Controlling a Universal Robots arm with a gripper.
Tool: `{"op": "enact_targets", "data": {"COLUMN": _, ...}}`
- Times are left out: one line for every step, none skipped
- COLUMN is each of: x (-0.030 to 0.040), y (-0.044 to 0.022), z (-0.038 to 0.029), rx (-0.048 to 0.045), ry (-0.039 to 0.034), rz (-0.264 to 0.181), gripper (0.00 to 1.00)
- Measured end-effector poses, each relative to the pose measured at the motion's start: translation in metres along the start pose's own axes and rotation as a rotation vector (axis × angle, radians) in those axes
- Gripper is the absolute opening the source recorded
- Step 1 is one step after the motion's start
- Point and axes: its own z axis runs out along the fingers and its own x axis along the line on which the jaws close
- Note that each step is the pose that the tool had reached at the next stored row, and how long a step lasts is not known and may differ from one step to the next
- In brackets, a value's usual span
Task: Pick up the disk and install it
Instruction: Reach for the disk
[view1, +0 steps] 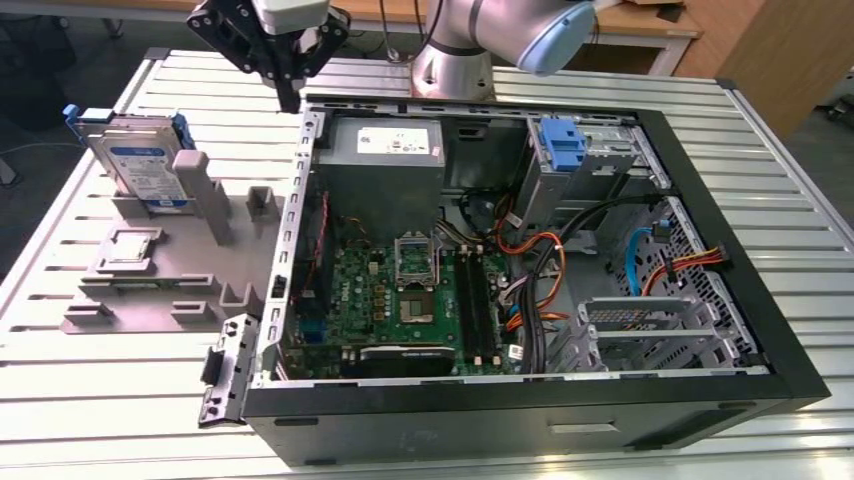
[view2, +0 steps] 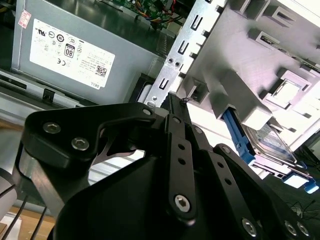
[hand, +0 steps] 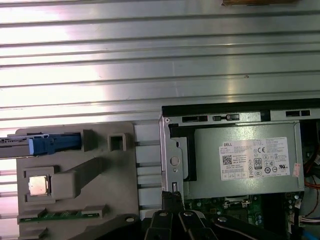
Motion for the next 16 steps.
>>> {"op": "enact_targets", "data": {"x": 0.0005, "y": 0.0, "z": 0.0, "rx": 0.0, "ry": 0.0, "rz": 0.0, "gripper": 0.1}}
{"op": "enact_targets", "data": {"x": 0.0011, "y": -0.0001, "z": 0.0001, "rx": 0.0, "ry": 0.0, "rz": 0.0, "gripper": 0.1}}
{"op": "enact_targets", "data": {"x": 0.0016, "y": -0.0001, "z": 0.0001, "rx": 0.0001, "ry": 0.0, "rz": 0.0, "gripper": 0.1}}
{"op": "enact_targets", "data": {"x": 0.0022, "y": -0.0002, "z": 0.0002, "rx": 0.0, "ry": 0.0, "rz": 0.0, "gripper": 0.1}}
{"op": "enact_targets", "data": {"x": 0.0027, "y": -0.0002, "z": 0.0003, "rx": 0.0001, "ry": 0.0, "rz": 0.0, "gripper": 0.1}}
{"op": "enact_targets", "data": {"x": 0.0033, "y": -0.0003, "z": 0.0003, "rx": 0.0001, "ry": 0.0, "rz": 0.0, "gripper": 0.1}}
{"op": "enact_targets", "data": {"x": 0.0038, "y": -0.0003, "z": 0.0004, "rx": 0.0, "ry": 0.0, "rz": 0.0, "gripper": 0.1}}
{"op": "enact_targets", "data": {"x": 0.0043, "y": -0.0003, "z": 0.0005, "rx": 0.0, "ry": 0.0, "rz": 0.0, "gripper": 0.1}}
{"op": "enact_targets", "data": {"x": 0.0047, "y": -0.0004, "z": 0.0006, "rx": 0.0, "ry": 0.0, "rz": 0.0, "gripper": 0.1}}
{"op": "enact_targets", "data": {"x": 0.0051, "y": -0.0004, "z": 0.0006, "rx": 0.0, "ry": 0.0, "rz": 0.0, "gripper": 0.1}}
{"op": "enact_targets", "data": {"x": 0.0054, "y": -0.0004, "z": 0.0006, "rx": 0.0001, "ry": 0.0001, "rz": 0.0, "gripper": 0.1}}
{"op": "enact_targets", "data": {"x": 0.0056, "y": -0.0004, "z": 0.0006, "rx": 0.0001, "ry": 0.0002, "rz": 0.0, "gripper": 0.1}}
{"op": "enact_targets", "data": {"x": 0.0058, "y": -0.0005, "z": 0.0007, "rx": 0.0001, "ry": 0.0001, "rz": 0.0, "gripper": 0.1}}
{"op": "enact_targets", "data": {"x": 0.0058, "y": -0.0005, "z": 0.0007, "rx": 0.0001, "ry": 0.0001, "rz": 0.0, "gripper": 0.1}}
{"op": "enact_targets", "data": {"x": 0.0059, "y": -0.0005, "z": 0.0007, "rx": 0.0, "ry": 0.0001, "rz": 0.0, "gripper": 0.1}}
{"op": "enact_targets", "data": {"x": 0.0059, "y": -0.0005, "z": 0.0007, "rx": 0.0, "ry": 0.0002, "rz": 0.0, "gripper": 0.1}}
